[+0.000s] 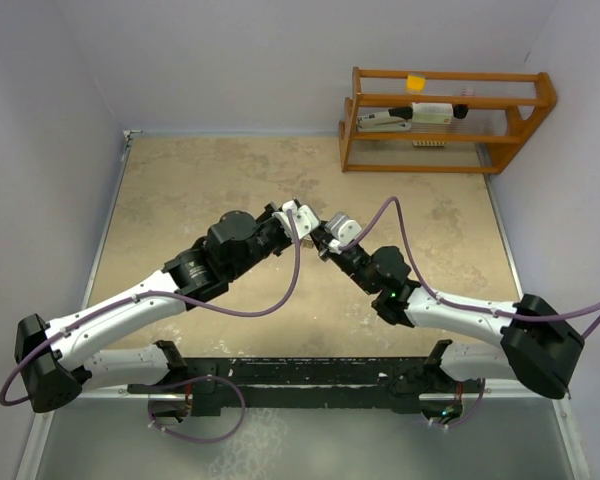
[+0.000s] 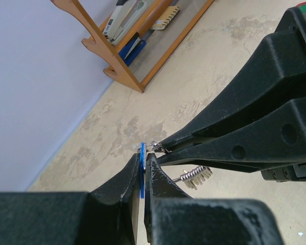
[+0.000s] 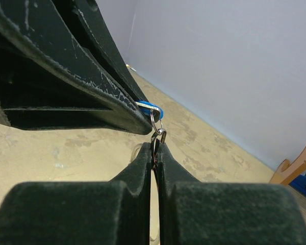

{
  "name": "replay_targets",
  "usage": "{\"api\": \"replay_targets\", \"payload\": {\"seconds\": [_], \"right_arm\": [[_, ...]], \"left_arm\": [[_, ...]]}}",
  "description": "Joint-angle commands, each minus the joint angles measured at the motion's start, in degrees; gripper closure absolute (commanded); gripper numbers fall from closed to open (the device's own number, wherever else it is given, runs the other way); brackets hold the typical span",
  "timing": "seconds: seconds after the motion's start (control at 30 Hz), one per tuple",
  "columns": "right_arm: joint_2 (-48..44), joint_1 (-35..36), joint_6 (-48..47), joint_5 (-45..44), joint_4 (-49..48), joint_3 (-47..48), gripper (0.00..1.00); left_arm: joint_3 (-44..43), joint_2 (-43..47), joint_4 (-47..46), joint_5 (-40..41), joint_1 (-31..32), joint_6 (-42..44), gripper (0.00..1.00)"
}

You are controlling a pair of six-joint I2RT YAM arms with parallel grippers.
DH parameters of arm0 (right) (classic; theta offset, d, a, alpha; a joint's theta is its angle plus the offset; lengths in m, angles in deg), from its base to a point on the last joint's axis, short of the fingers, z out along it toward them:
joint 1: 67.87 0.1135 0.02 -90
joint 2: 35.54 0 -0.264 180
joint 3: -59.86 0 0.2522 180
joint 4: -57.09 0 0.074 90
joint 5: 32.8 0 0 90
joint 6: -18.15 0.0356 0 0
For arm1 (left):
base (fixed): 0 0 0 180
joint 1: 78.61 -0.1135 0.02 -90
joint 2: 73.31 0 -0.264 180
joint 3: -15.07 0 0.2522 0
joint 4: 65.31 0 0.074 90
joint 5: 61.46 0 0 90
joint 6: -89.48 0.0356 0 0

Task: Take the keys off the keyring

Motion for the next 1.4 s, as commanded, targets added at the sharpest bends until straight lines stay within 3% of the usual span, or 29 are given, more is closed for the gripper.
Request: {"api": "replay_targets", "payload": {"seconds": [0.0,0.4,0.93,1.37], "right_arm": [[-3.6,0.1,0.7,0.2,-2.3,1.0,1.00],[-9.1,0.1,1.8,6.7,8.1,3.9,1.00],[-10.1,0.2,2.0,7.5,8.7,4.3,1.00],[-12.0,0.2,2.1,6.8,5.8,2.6,1.00]], "left_arm": [[-0.2,1.9,-4.9,4.4,0.2,0.0,1.00],[-0.4,1.7,-5.2,7.5,0.3,2.4,1.00],[-0.4,-3.7,-4.1,10.0,0.2,3.6,1.00],[1.1,0.5,-2.6,5.3,0.2,2.4,1.00]]}}
